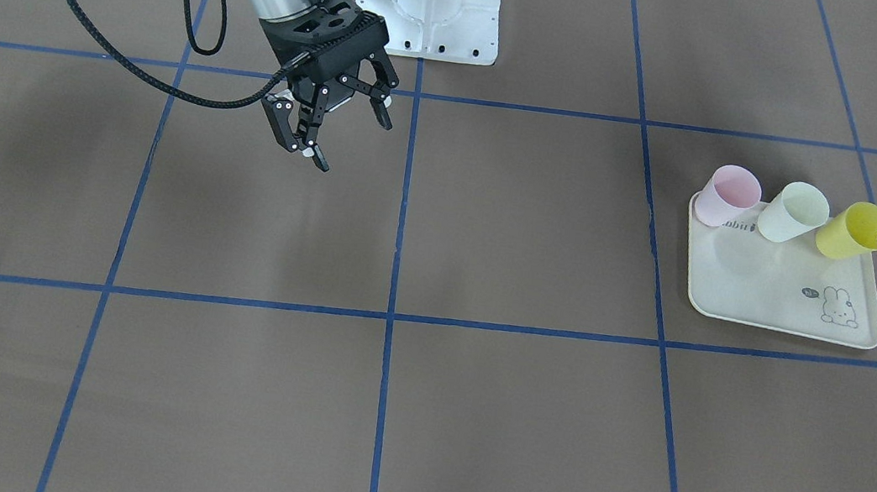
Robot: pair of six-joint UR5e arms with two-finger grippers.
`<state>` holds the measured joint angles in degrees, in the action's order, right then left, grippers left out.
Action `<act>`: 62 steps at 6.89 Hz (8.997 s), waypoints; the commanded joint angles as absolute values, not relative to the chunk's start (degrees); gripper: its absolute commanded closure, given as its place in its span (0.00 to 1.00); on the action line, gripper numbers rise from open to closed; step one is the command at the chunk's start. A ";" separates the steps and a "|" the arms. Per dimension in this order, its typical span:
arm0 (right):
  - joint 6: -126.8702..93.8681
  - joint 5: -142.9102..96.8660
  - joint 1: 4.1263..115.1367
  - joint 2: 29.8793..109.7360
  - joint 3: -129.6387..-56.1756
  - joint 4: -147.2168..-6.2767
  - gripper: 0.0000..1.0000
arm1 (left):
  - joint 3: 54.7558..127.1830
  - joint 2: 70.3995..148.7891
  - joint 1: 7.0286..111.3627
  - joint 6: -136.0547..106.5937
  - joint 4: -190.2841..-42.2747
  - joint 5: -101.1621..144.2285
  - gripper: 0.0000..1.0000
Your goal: Transfer IKEA cup to right arm and place on rack
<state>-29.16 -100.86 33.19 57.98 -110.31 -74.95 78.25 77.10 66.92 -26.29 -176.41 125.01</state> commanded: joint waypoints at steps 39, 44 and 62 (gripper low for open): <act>-3.76 -93.52 37.50 58.89 -113.15 -82.66 0.97 | 106.62 85.45 62.36 -40.86 -152.49 123.46 0.00; 37.28 -90.73 56.49 68.95 -121.37 -107.74 0.96 | 98.35 84.64 77.34 -22.41 -152.14 135.18 0.00; 58.98 -63.37 55.90 76.11 -93.96 -89.56 0.97 | 98.17 84.73 77.26 -23.29 -152.93 135.26 0.00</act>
<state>59.04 -63.40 55.90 76.16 -94.66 -90.04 98.18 84.69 77.26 -23.26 -152.93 135.26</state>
